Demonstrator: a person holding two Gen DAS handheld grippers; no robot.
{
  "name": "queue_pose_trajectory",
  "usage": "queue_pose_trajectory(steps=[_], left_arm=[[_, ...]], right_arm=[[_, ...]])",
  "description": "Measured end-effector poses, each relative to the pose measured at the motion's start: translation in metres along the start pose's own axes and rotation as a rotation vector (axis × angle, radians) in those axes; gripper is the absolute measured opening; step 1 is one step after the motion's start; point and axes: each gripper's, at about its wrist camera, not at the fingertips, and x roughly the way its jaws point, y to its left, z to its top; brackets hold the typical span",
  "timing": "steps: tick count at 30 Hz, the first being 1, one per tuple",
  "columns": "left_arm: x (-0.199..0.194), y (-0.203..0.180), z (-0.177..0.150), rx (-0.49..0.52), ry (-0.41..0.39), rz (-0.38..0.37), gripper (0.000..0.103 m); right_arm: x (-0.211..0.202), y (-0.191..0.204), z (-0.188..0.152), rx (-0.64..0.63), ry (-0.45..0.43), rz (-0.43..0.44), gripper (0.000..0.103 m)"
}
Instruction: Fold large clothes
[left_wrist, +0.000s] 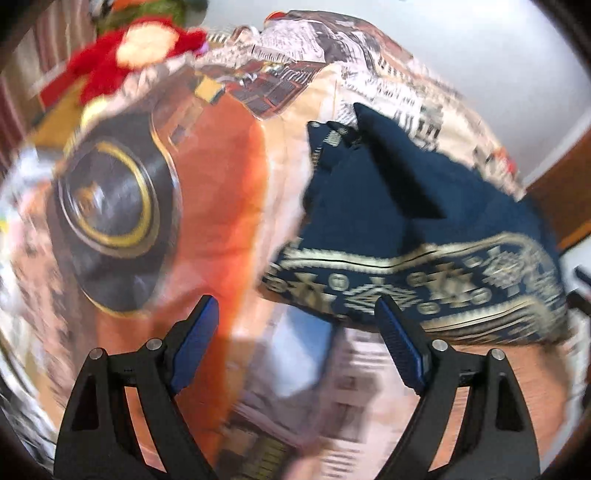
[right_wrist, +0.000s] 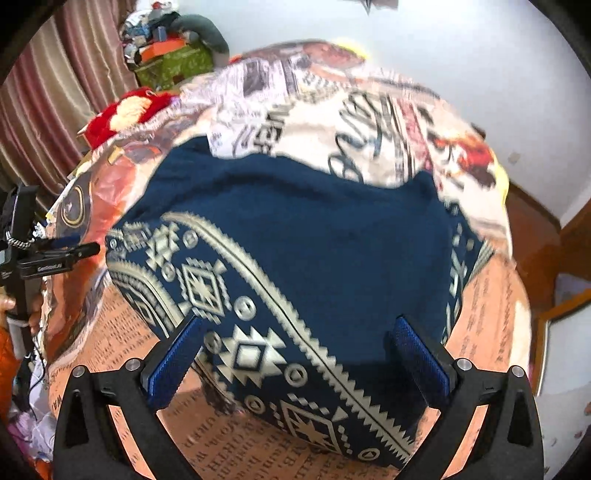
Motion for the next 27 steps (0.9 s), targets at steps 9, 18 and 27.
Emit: queue_pose_trajectory(steps=[9,18,27], left_arm=[[0.034,-0.005,-0.008,-0.272,0.180,-0.401,0.087],[0.070,0.004,0.018,-0.439,0.144,-0.566,0.086],[0.106,-0.003,0.059,-0.514,0.108,-0.467,0.031]], right_arm=[[0.008,0.041,0.036,-0.142,-0.069,-0.015,0.103],[0.068,0.051,0.042,-0.212,0.087,0.021,0.103],[0.099,0.026,0.042,-0.077,0.248,0.195,0.103]])
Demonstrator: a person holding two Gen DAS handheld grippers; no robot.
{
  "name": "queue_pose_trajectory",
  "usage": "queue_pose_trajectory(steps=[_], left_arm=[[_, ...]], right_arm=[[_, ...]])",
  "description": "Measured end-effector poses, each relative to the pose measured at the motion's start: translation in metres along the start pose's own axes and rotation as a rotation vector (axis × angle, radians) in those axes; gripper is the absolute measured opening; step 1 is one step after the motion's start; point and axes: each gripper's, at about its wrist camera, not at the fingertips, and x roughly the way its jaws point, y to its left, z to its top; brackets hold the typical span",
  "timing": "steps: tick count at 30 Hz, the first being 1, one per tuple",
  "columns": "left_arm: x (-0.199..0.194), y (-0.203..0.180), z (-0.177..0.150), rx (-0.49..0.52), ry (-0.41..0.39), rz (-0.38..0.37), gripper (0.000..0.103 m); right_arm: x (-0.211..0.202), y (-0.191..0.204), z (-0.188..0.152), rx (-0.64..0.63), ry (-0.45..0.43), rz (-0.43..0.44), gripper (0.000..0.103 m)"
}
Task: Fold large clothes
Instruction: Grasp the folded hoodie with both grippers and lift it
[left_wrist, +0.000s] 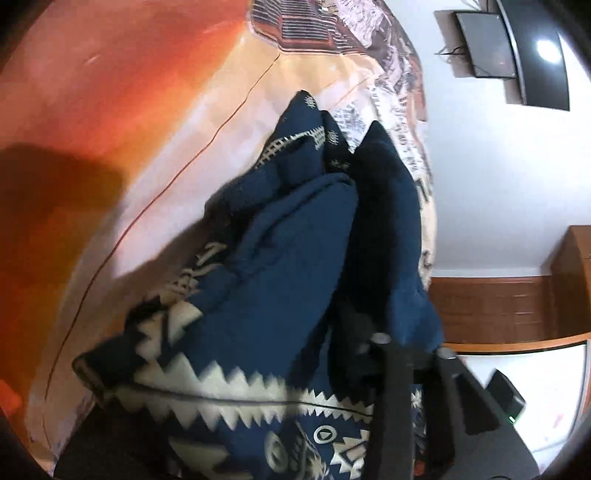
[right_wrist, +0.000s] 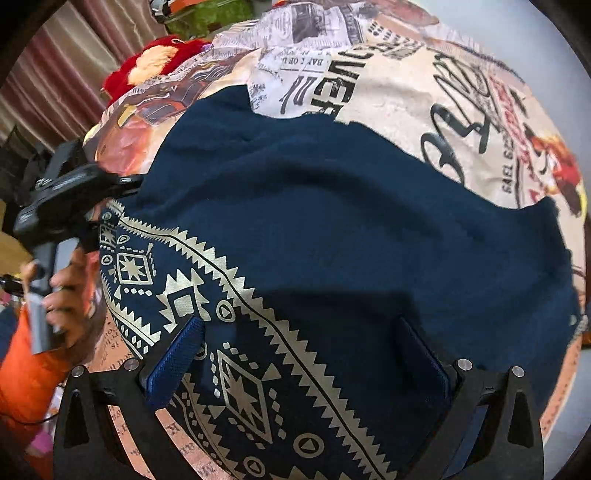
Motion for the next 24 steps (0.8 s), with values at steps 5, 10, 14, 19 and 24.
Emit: queue_pose_trajectory(steps=[5,10,14,19,24], left_arm=[[-0.011,-0.066,-0.008,0.263,-0.113,0.161,0.017],[-0.028,-0.156,-0.034,0.516,-0.183,0.154,0.015],[-0.027,-0.216,-0.067,0.709,-0.216,0.180,0.015],[-0.027,-0.270,-0.126,0.920,-0.218,0.139,0.015],[-0.005,-0.304,-0.187,1.085,-0.164,0.122,0.015]], right_arm=[[0.002,0.005,-0.002,-0.015,-0.005,-0.011,0.103],[0.002,0.003,-0.004,-0.005,-0.014,-0.002,0.103],[-0.016,-0.004,-0.013,0.043,-0.043,0.024,0.103],[-0.076,-0.032,-0.054,0.141,-0.172,0.026,0.103],[-0.137,-0.066,-0.112,0.250,-0.298,-0.060,0.103]])
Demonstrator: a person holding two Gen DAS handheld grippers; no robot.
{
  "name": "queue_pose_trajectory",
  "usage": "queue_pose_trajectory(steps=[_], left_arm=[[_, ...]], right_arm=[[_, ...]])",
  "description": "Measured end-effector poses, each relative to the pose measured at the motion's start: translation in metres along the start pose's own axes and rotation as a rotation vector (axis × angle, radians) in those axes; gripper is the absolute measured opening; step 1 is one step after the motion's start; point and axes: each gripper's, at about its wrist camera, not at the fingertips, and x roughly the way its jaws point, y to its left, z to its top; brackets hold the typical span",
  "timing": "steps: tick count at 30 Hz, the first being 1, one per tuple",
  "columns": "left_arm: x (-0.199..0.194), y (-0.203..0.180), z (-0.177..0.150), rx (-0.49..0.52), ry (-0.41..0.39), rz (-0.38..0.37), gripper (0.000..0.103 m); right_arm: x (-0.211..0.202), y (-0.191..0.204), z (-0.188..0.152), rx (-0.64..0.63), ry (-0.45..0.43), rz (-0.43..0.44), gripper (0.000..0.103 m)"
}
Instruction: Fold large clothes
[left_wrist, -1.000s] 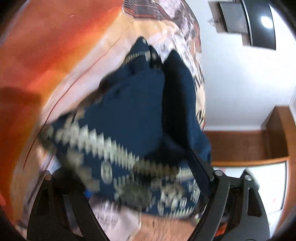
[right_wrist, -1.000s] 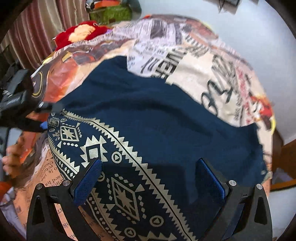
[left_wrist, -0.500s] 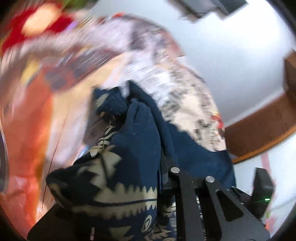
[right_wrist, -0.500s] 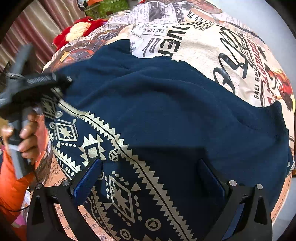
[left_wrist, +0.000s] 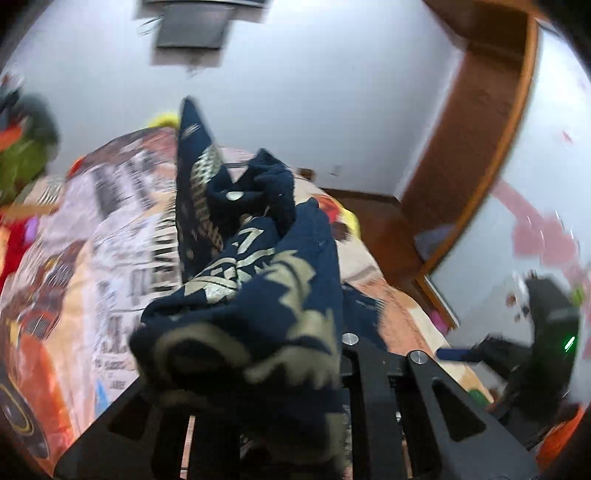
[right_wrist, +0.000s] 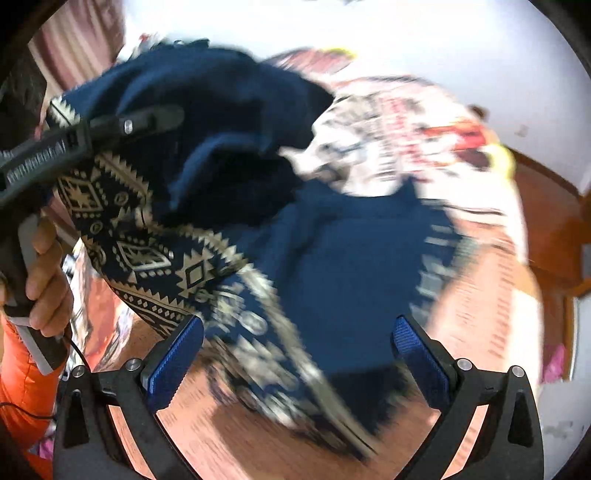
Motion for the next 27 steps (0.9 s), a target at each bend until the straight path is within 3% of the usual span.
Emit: queue_pose_trajectory(steps=[3,6,8,10,14,16,18,19,27], left_arm=[[0.017,-0.035,-0.013,0.078,0.062,-0.033,0.015],[0.045,-0.065,-0.043,0.135,0.202,-0.059,0.015],[0.066,-0.072,-0.068,0.159,0.300,-0.057,0.015],[0.076,-0.072,-0.087,0.170,0.345,-0.029,0.016],[0.060,-0.067,-0.086,0.160,0.339,-0.055,0.024],[0.046,-0.071,-0.087,0.149,0.346,-0.096,0.038],[0.037,-0.080,-0.088,0.172,0.351,-0.117,0.058],[0.028,-0.082,-0.087,0.189,0.347,-0.115,0.061],[-0.023,-0.051,-0.077,0.127,0.293,-0.099,0.063]], right_arm=[[-0.037,-0.027,-0.020,0.074,-0.056,-0.043,0.103],[-0.065,-0.045,-0.038,0.125,-0.096,-0.088,0.103],[-0.082,-0.052,-0.049,0.143,-0.120,-0.111,0.103],[-0.093,-0.055,-0.058,0.157,-0.137,-0.122,0.103],[-0.104,-0.056,-0.066,0.160,-0.166,-0.123,0.103],[-0.109,-0.053,-0.068,0.153,-0.179,-0.124,0.103],[-0.109,-0.050,-0.065,0.151,-0.192,-0.121,0.103],[-0.110,-0.050,-0.066,0.152,-0.200,-0.116,0.103],[-0.114,-0.031,-0.033,0.115,-0.272,-0.065,0.103]])
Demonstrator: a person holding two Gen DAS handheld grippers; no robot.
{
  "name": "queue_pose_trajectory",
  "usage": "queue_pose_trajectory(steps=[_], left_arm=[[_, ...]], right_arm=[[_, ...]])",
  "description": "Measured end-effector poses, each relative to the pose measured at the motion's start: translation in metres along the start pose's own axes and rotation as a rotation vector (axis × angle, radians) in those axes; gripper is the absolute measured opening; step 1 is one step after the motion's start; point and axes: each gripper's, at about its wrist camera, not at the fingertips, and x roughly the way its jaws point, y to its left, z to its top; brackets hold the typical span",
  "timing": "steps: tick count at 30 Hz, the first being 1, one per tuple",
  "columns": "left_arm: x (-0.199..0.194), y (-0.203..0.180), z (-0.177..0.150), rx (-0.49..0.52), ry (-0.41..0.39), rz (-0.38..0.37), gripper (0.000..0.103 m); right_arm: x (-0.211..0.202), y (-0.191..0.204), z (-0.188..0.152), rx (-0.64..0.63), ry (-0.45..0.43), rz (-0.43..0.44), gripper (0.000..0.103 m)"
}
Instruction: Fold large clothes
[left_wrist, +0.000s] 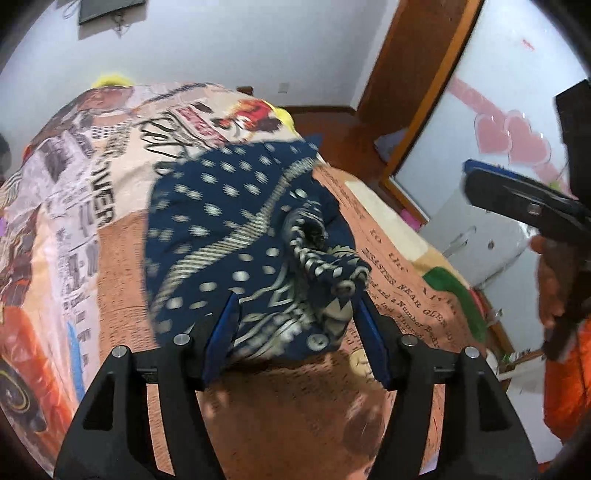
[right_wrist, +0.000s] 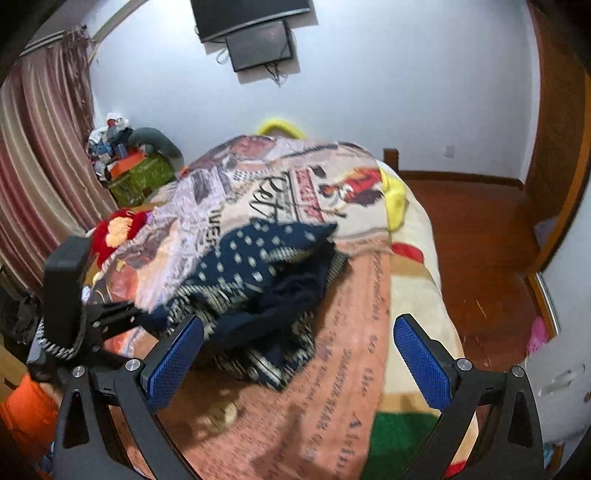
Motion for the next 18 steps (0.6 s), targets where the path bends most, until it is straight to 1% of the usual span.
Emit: queue_pose_trajectory(steps=[5,7,8,10,12,14,18], left_arm=[[-0.033,0.036,-0.003,-0.062,-0.067,0.040,0.068],[-0.037,0.051,-0.005,-0.071,-0.078,0.081,0.070],[-0.037,0.059,-0.006,-0.079,-0.079,0.118,0.070],[-0.032,0.075,-0.008,-0.095,-0.066,0.165,0.070],[-0.026,0.091,-0.010,-0.121,-0.045,0.168,0.070],[-0.023,0.101,-0.012,-0.138,-0.033,0.163,0.070],[-0.013,0.118,-0.013,-0.181,-0.020,0.135,0.070]], right_arm=[[0.029,0.028,0.024,-0.043,0.007,0.046,0.103],[0.046,0.038,0.032,-0.054,0.029,0.071,0.103],[0.058,0.044,0.036,-0.058,0.049,0.089,0.103],[0.081,0.051,0.039,-0.062,0.093,0.102,0.103],[0.108,0.053,0.036,-0.064,0.149,0.094,0.103],[0.132,0.048,0.026,-0.065,0.213,0.077,0.103],[0.158,0.021,-0.003,-0.024,0.319,0.037,0.103]])
